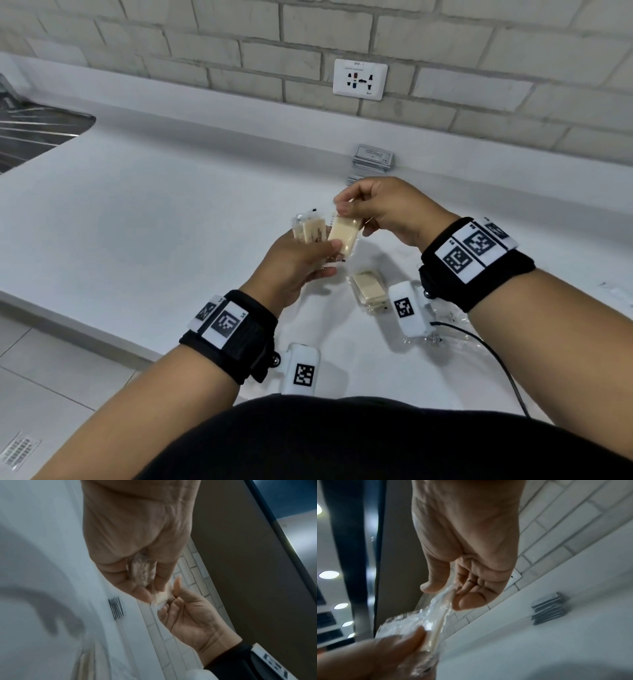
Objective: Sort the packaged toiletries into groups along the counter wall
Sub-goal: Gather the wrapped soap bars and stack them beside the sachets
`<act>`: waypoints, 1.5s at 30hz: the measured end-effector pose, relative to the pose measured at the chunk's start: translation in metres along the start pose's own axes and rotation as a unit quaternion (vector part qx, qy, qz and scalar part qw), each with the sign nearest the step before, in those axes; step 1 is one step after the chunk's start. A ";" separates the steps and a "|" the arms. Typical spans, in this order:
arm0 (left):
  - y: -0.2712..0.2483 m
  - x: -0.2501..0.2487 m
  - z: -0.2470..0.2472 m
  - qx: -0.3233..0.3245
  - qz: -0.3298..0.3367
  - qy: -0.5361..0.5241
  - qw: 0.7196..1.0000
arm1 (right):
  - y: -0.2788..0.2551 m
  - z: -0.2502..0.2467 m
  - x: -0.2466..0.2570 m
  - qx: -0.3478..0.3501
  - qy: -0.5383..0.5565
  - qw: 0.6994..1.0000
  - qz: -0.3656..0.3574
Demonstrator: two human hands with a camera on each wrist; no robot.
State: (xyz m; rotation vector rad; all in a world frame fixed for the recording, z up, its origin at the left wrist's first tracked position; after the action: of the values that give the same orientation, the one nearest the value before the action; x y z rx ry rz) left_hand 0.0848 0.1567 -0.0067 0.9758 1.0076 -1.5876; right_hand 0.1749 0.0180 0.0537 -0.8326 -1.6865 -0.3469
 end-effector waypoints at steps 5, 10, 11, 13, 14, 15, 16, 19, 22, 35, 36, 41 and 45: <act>0.004 0.002 -0.003 -0.011 0.006 -0.046 0.999 | -0.005 -0.003 -0.010 0.008 0.075 0.997 0.029; 0.006 0.006 -0.006 -0.006 -0.033 -0.067 0.997 | -0.006 -0.014 -0.021 0.001 -0.001 0.997 0.078; 0.005 0.007 -0.008 -0.009 -0.038 -0.080 0.996 | -0.008 -0.018 -0.025 0.015 -0.010 0.995 0.096; 0.003 0.008 -0.014 0.001 -0.050 -0.115 0.992 | -0.014 -0.021 -0.035 0.056 -0.036 0.987 0.145; 0.002 0.008 -0.018 0.012 -0.058 -0.131 0.990 | -0.015 -0.020 -0.042 0.076 -0.051 0.980 0.176; 0.000 0.009 -0.021 0.026 -0.069 -0.141 0.987 | -0.017 -0.018 -0.049 0.088 -0.072 0.971 0.209; -0.001 0.009 -0.023 0.036 -0.077 -0.141 0.986 | -0.017 -0.015 -0.057 0.086 -0.094 0.963 0.238; -0.001 0.010 -0.022 0.044 -0.063 -0.117 0.990 | -0.016 -0.011 -0.066 0.027 -0.255 0.929 0.267; 0.002 0.009 -0.020 0.017 -0.030 -0.096 0.995 | -0.015 -0.010 -0.044 -0.057 -0.228 0.960 0.151; 0.003 0.002 -0.011 0.044 0.013 -0.123 0.991 | -0.015 0.019 -0.026 -0.039 0.046 0.998 0.030; 0.003 0.003 -0.011 0.042 0.013 -0.128 0.991 | -0.015 0.019 -0.025 -0.036 0.040 0.998 0.029; 0.002 0.002 -0.009 0.044 0.023 -0.150 0.987 | -0.019 0.018 -0.018 -0.024 0.015 0.999 0.017; 0.004 -0.003 -0.017 -0.009 0.016 -0.177 0.984 | -0.035 0.002 0.004 0.040 0.187 0.978 -0.082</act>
State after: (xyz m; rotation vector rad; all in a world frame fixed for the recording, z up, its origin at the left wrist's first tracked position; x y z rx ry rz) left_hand 0.0908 0.1732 -0.0103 0.6612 0.7526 -1.6495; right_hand 0.1487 -0.0042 0.0633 -0.5314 -1.4074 -0.5118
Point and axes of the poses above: each hand's wrist, its own y-axis towards the middle knuckle, its own z-axis out of the palm, x = y × z, the point moved 2 cm from there along y, towards the middle knuckle, and after that the axes turned 15 degrees about x, right-handed, at the moved point
